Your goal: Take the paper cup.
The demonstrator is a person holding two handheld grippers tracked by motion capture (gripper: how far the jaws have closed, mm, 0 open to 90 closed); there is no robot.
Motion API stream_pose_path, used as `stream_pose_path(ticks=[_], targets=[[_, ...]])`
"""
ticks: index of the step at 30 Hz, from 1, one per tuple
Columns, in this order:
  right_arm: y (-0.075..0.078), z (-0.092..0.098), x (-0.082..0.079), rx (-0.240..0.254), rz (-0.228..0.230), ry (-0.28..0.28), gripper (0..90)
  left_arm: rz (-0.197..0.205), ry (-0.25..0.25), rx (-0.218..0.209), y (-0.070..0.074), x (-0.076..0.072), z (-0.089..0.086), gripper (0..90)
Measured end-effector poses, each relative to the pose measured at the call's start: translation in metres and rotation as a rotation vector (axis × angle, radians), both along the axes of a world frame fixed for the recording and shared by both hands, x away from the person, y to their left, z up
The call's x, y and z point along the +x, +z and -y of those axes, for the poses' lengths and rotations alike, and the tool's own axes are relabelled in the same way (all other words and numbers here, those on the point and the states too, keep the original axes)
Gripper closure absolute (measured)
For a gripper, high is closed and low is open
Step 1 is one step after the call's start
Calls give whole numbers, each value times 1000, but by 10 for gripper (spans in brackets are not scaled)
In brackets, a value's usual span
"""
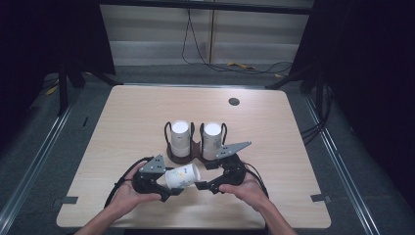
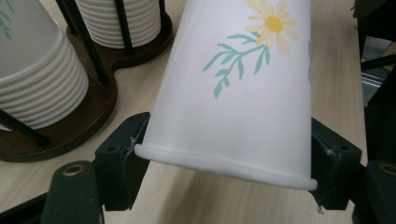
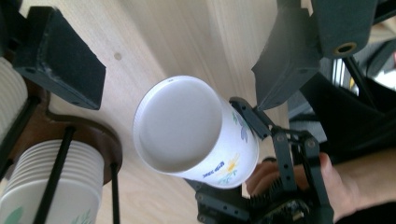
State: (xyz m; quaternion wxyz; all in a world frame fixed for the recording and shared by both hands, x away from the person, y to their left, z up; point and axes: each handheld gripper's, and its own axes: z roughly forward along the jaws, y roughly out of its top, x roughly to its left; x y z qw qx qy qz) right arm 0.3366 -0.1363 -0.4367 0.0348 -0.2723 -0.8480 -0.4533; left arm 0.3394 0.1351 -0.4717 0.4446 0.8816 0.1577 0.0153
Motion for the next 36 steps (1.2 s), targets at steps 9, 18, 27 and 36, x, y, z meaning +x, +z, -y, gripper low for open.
stream_pose_path(ticks=[9,18,27,36], targets=[[3,-12,3,-92,12,70,186,8,-23,35,1,3,2,262],[2,-24,7,-205,21,144,181,15,-47,91,-4,-2,8,262],[0,-35,5,-307,63,191,179,22,-68,111,-8,-2,13,262],[-9,-45,2,-375,54,281,197,49,-113,152,-11,-9,19,262]])
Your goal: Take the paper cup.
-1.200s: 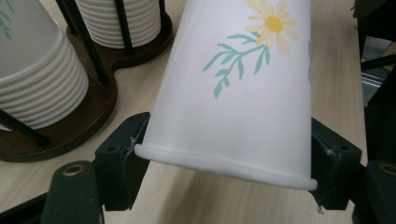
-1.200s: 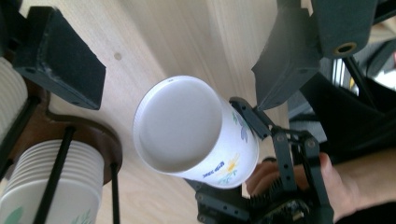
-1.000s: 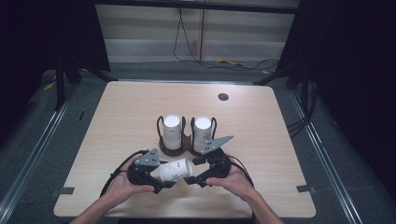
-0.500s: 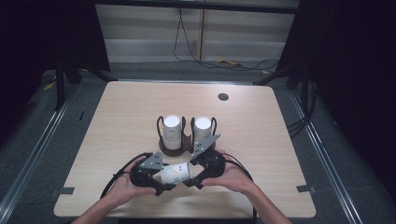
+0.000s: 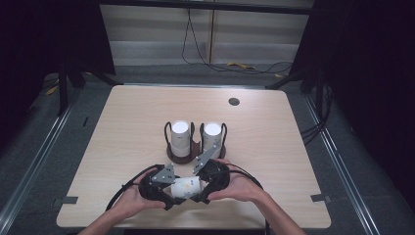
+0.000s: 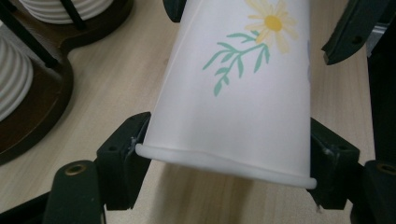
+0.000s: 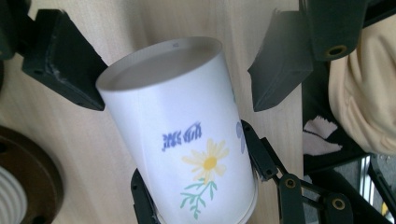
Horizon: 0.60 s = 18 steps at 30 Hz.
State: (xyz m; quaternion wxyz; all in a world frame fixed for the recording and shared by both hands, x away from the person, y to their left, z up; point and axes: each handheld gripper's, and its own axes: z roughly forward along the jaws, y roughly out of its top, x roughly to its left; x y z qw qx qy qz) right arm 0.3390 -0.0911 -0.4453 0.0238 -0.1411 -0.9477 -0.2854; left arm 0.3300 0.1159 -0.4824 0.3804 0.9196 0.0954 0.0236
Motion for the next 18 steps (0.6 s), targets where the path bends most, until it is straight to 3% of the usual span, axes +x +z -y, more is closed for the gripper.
stream_pose_path(ticks=[4,14,18], targets=[[-4,-3,-3,-47,-15,19,231,5,-11,12,0,-1,1,261],[-4,0,0,-18,-20,17,304,5,-23,22,0,-2,1,256],[-2,1,-1,-6,-24,17,317,7,-18,7,0,-4,0,246]])
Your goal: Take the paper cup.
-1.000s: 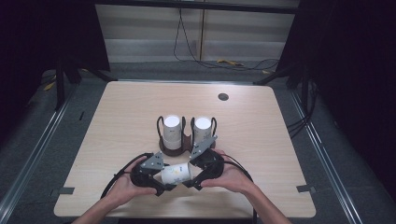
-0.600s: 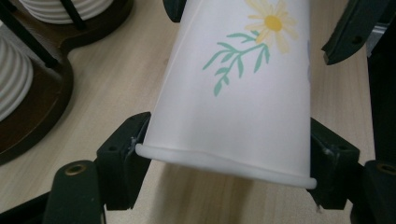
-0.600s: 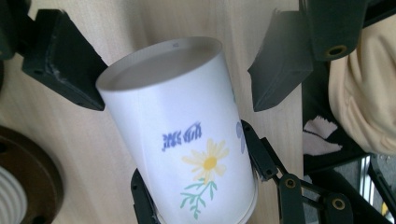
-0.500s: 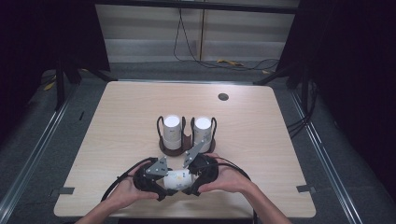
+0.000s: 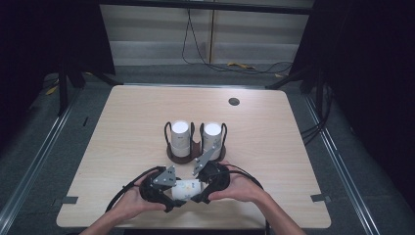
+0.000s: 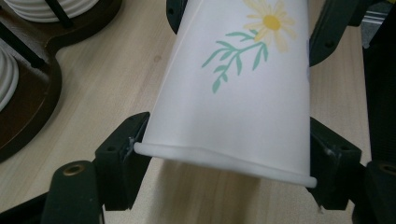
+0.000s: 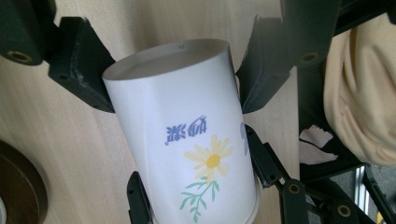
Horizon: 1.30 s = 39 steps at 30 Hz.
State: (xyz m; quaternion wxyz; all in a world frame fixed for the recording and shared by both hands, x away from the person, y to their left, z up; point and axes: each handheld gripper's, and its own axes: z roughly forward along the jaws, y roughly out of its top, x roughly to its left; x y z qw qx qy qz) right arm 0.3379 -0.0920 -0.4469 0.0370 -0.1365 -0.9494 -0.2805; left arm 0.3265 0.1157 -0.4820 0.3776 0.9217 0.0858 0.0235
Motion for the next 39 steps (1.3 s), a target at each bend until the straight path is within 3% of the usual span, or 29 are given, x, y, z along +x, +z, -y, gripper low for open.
stream_pose_path(ticks=[5,10,16,21,25,33,39], targets=[[3,2,-3,21,23,18,361,4,43,-14,-2,0,-1,192],[5,7,-2,45,31,0,367,-4,53,-34,-2,1,-4,164],[6,14,-3,69,33,-33,368,-40,81,-77,-1,4,-9,162],[9,23,-2,119,36,-77,369,-64,116,-117,1,6,-15,162],[9,29,-2,149,47,-113,372,-105,151,-178,2,12,-20,159],[3,37,-1,214,44,-179,373,-115,191,-233,6,16,-28,159],[3,43,0,305,42,-230,374,-108,199,-265,9,16,-31,159]])
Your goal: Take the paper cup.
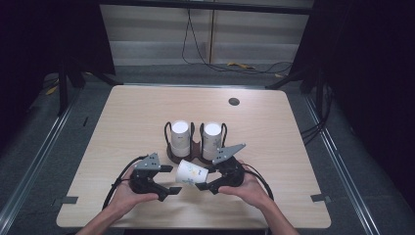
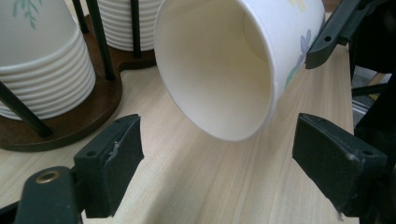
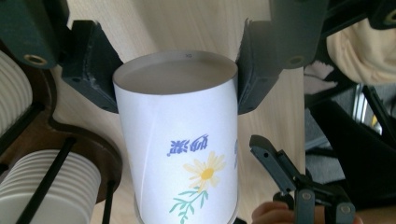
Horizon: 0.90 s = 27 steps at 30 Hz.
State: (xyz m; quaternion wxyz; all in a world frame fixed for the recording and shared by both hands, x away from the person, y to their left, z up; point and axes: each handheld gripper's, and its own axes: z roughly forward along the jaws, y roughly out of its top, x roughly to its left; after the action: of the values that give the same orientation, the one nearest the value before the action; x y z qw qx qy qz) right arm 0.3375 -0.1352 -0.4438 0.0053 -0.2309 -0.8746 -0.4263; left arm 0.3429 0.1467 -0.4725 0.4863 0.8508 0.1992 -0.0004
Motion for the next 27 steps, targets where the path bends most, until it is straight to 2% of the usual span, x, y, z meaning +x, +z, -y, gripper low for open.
stream_pose_path(ticks=[4,8,10,16,18,20,23,27], targets=[[-3,2,-1,27,0,-12,374,1,16,-35,3,1,-2,159],[-6,3,0,58,-4,-31,373,5,24,-46,7,4,-4,159],[-7,4,0,67,-9,-37,373,4,28,-67,10,5,-4,159],[-6,7,0,109,-1,-57,375,9,39,-108,20,7,-5,159],[-5,8,0,125,3,-65,375,1,41,-111,25,10,-4,159],[-5,9,0,139,0,-78,374,16,44,-102,31,13,-1,159],[-6,13,0,171,4,-95,375,20,40,-119,38,17,3,158],[-7,16,-1,190,13,-101,375,12,47,-161,39,17,6,156]])
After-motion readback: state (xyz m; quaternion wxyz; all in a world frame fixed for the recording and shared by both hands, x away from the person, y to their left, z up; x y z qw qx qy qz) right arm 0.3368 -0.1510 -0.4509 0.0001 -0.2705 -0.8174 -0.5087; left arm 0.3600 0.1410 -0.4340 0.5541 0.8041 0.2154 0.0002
